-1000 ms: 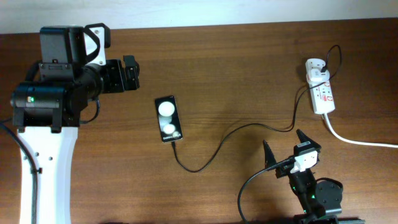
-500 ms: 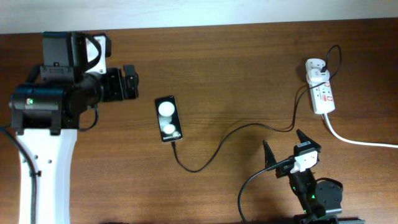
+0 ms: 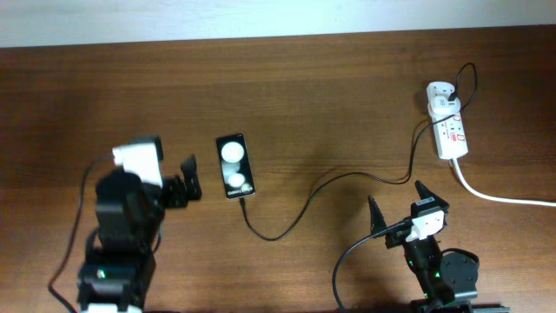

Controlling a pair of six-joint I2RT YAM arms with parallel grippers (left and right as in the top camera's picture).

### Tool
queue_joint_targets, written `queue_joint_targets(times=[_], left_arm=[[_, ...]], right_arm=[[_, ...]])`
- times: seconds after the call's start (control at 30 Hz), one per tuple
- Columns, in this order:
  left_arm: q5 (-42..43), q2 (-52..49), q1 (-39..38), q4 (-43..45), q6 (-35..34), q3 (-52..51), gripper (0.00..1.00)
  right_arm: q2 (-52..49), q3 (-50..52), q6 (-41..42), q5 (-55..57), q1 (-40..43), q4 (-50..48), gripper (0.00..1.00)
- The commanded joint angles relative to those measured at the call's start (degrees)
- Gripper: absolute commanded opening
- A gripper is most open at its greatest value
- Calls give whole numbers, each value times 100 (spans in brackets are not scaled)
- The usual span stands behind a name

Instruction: Plug charger to phone and switch on socket

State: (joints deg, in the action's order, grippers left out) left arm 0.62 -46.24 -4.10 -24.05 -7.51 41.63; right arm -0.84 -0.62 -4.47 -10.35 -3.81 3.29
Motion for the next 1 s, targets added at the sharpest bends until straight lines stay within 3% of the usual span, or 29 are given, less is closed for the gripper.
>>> queue_joint_targets(times=[0.0, 0.1, 0.27, 0.4, 0.57, 0.7, 0.97], left_arm=[[48, 898, 13, 1189, 179, -1316, 99], [68, 1738, 13, 2385, 859, -2476, 99], [66, 2835, 13, 3539, 1683, -3908, 99], [61, 3298, 15, 3143, 1967, -4116, 99], [26, 4109, 15, 1930, 2131, -4116, 99], [22, 4575, 15, 1928, 2131, -4116, 99], [22, 4594, 13, 1930, 2129, -4113, 99]], right_arm=[[55, 31, 48, 11, -31, 37, 99], [55, 31, 48, 11, -31, 37, 99], [55, 31, 48, 9, -31, 37, 99], [55, 31, 48, 11, -31, 35, 98], [55, 31, 48, 11, -31, 37, 99], [55, 31, 48, 9, -31, 37, 99], [55, 31, 48, 11, -31, 37, 99]])
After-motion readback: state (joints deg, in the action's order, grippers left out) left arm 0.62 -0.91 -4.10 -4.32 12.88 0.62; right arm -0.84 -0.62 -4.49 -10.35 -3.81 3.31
